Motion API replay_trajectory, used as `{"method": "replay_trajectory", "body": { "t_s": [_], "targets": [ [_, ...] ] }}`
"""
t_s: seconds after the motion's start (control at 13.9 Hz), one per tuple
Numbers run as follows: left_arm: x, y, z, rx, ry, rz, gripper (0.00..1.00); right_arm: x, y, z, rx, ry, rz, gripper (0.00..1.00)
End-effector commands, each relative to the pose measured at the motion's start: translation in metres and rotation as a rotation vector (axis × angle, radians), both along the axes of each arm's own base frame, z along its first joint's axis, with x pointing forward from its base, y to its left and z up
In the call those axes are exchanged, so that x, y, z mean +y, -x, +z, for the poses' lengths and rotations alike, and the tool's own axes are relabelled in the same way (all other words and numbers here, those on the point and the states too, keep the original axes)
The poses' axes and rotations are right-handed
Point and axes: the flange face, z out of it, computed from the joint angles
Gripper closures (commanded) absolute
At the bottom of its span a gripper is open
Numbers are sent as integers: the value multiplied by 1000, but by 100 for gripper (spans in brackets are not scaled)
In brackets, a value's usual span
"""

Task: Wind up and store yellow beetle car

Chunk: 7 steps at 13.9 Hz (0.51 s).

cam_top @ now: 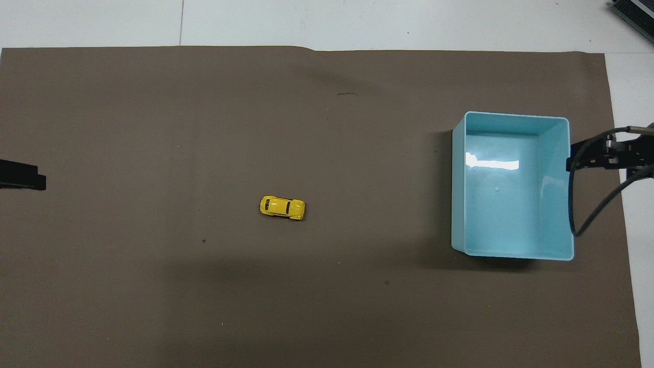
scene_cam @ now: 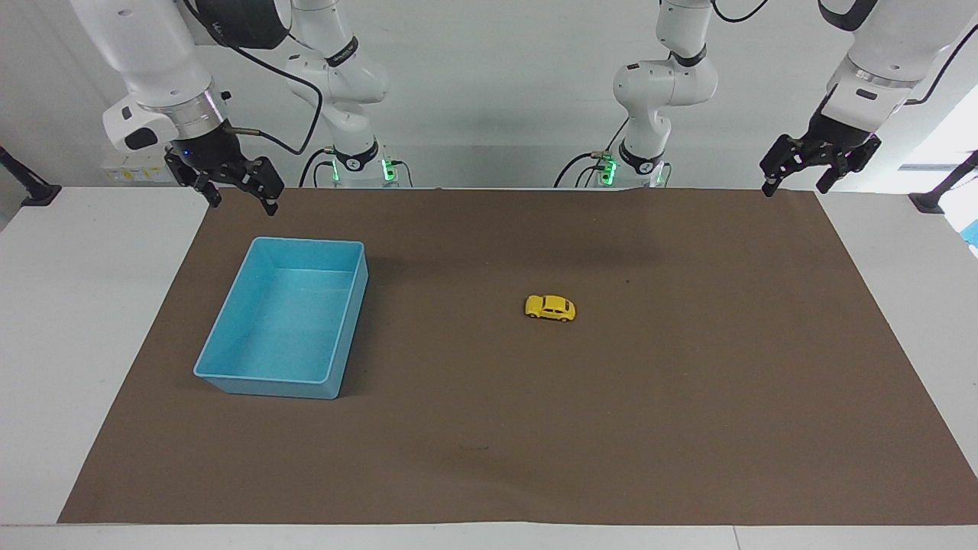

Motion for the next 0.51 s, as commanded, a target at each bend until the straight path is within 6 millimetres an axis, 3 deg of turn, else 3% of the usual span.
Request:
{"method": "replay_trajectory", "body": {
  "t_s": [0.0,0.43],
  "targets": [
    [-1,8,0,5,-6,6,0,-4,2,0,-4,-1,20,0],
    [-2,9,0,11,-7,3,0,-4,2,1,-7,-1,20,0]
  ]
}}
